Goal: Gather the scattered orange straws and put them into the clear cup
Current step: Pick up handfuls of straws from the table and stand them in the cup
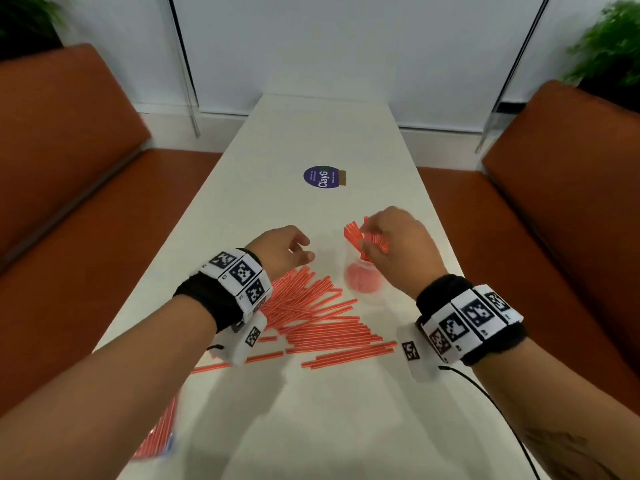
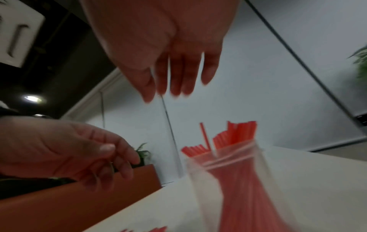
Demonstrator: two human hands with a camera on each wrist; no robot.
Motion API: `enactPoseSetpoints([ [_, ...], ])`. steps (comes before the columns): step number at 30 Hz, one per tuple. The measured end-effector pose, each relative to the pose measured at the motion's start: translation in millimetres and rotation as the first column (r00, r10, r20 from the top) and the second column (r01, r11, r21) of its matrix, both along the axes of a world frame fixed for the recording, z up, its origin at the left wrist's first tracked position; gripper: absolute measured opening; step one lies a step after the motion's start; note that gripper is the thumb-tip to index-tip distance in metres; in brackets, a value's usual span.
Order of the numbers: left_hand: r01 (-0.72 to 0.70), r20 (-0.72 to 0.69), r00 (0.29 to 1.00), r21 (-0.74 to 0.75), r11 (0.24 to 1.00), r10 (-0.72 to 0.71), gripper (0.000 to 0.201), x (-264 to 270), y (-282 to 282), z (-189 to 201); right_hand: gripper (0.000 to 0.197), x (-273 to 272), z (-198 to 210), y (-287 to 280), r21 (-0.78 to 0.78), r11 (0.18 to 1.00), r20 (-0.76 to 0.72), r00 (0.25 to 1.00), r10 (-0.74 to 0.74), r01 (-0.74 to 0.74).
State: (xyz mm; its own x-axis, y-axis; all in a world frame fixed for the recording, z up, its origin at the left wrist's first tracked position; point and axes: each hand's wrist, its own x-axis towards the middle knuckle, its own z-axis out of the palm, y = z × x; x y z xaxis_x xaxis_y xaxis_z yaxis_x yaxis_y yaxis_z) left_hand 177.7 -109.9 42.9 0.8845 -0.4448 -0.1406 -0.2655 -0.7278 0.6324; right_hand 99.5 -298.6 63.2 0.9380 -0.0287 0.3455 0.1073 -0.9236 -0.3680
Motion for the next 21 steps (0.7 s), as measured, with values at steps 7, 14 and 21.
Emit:
enactPoseSetpoints([
  [7,0.116,-0.139,0.987,0.276,0.954,-0.079,0.047,-52.7,32.9,-23.8,0.032,-28.4,-45.8,37.1,-0.148,0.924,-0.683,0.712,0.163,-0.353],
  [14,0.123,-0.116,0.989,0.291,0.949,-0.093,0.046,-74.9,42.9,-45.2,0.046,-27.6,-69.4,48.4,-0.229,0.916,-0.67,0.736,0.098,-0.33],
  [21,0.081,-0.11,0.993,0.289,0.954,-0.051,0.044,-81.2,54.1,-53.2,0.021,-30.8,-72.0,56.2,-0.261,0.908,-0.673,0.736,0.072,-0.327],
])
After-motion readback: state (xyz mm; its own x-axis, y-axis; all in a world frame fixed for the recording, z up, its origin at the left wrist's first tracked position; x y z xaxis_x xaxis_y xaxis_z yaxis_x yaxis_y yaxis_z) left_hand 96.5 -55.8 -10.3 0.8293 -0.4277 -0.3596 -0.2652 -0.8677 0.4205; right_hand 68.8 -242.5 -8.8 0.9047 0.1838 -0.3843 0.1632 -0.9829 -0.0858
